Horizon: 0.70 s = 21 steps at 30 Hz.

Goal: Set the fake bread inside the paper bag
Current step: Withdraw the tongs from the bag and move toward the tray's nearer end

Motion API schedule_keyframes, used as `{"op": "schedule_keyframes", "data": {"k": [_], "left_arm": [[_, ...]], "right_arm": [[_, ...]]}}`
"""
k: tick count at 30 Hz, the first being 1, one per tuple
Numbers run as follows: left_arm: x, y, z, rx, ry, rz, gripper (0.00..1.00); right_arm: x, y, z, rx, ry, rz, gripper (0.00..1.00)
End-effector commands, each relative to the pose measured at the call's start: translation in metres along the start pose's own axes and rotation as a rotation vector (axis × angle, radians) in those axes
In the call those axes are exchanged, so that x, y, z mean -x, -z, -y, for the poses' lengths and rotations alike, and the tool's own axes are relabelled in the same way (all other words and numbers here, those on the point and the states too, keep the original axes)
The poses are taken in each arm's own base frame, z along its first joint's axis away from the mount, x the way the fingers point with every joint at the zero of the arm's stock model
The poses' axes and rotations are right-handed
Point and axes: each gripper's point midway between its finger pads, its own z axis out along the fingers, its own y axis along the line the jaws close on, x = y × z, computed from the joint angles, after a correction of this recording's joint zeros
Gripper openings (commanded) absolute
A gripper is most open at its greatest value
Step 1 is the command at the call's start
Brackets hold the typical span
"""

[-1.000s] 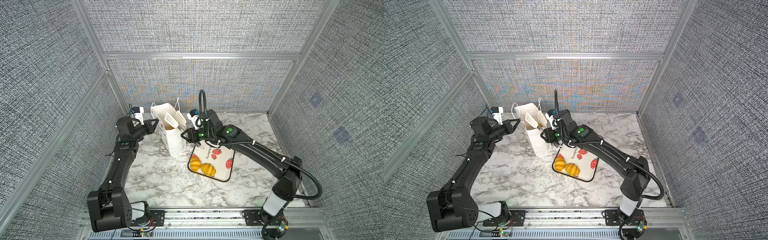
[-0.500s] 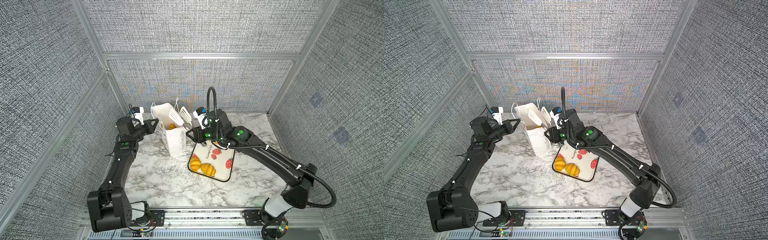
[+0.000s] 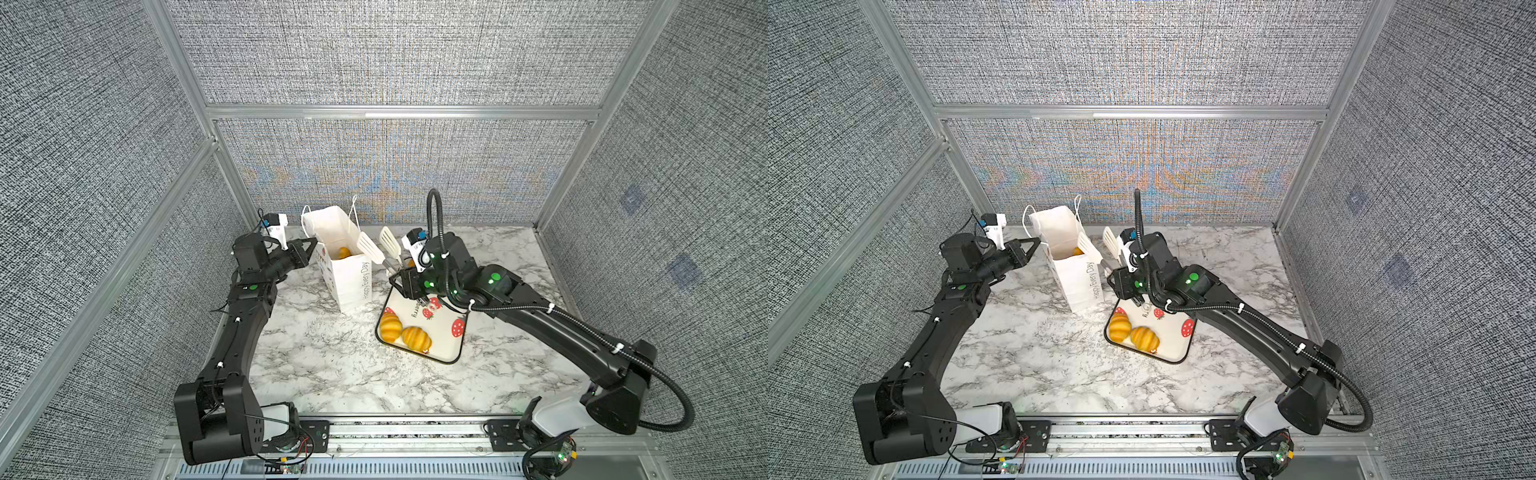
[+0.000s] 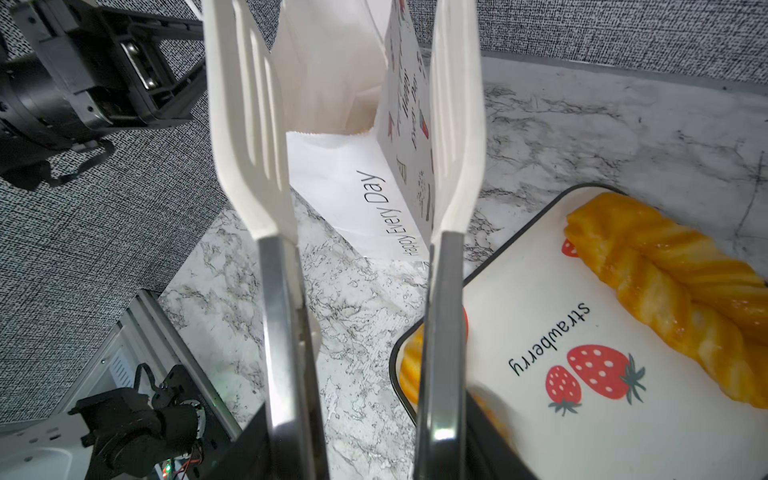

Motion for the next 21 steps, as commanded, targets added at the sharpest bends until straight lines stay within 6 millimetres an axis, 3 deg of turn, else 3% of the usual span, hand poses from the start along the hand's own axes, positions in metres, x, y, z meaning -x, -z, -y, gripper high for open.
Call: {"op": "schedule_keyframes", "data": {"k": [1, 9, 21], "left_arm": [[0.004, 0.001, 0.004, -0.014, -0.021, 0.016, 0.00], [0.003, 0.000, 0.003, -0.015, -0.019, 0.015, 0.00], [0.003, -0.001, 0.002, -0.013, -0.017, 0.012, 0.00]], "right_arm": [[-0.008, 0.004, 0.009, -0.032, -0.021, -0.001, 0.51], [-0.044, 0.007, 0.026, -0.074, -0.051, -0.073, 0.52], [-0.114, -0.014, 0.043, -0.097, -0.082, -0.279, 0.52]]}}
